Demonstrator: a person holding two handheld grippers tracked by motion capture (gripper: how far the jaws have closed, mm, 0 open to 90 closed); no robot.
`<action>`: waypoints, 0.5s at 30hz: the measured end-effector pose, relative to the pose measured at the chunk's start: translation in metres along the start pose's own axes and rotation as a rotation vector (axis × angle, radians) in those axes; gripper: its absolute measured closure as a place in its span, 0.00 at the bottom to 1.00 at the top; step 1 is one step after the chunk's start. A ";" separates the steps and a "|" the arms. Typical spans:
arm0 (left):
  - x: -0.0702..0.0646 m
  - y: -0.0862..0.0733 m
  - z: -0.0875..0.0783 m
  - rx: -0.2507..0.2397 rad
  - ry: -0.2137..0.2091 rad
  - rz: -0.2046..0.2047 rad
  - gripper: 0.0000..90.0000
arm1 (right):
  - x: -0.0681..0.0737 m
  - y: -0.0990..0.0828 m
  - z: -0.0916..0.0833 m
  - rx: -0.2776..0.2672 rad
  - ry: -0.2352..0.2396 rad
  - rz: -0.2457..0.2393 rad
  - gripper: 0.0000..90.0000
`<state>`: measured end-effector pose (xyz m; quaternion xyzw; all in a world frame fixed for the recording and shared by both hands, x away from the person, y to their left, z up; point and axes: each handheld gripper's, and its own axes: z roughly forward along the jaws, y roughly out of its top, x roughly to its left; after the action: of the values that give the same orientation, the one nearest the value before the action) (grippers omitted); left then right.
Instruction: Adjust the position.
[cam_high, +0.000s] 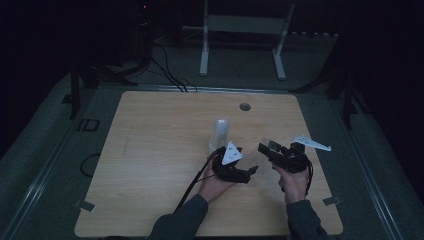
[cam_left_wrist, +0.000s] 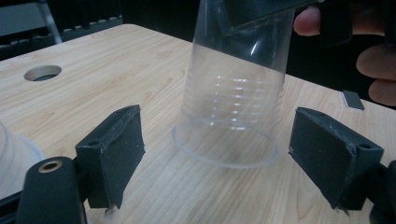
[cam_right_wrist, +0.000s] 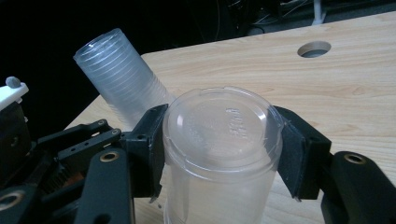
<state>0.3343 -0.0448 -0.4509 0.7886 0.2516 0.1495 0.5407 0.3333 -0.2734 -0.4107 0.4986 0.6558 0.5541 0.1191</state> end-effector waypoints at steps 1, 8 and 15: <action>0.000 0.000 0.000 -0.004 -0.002 -0.003 0.19 | 0.000 -0.001 0.001 0.001 0.002 0.000 0.46; -0.001 0.003 0.002 -0.007 -0.007 0.002 0.19 | 0.001 -0.004 0.005 0.001 0.036 0.038 0.46; -0.004 0.003 0.004 -0.007 -0.009 0.006 0.19 | -0.003 -0.007 0.006 -0.010 0.089 0.119 0.46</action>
<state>0.3336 -0.0510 -0.4495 0.7882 0.2464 0.1486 0.5440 0.3349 -0.2714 -0.4196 0.5110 0.6270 0.5851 0.0589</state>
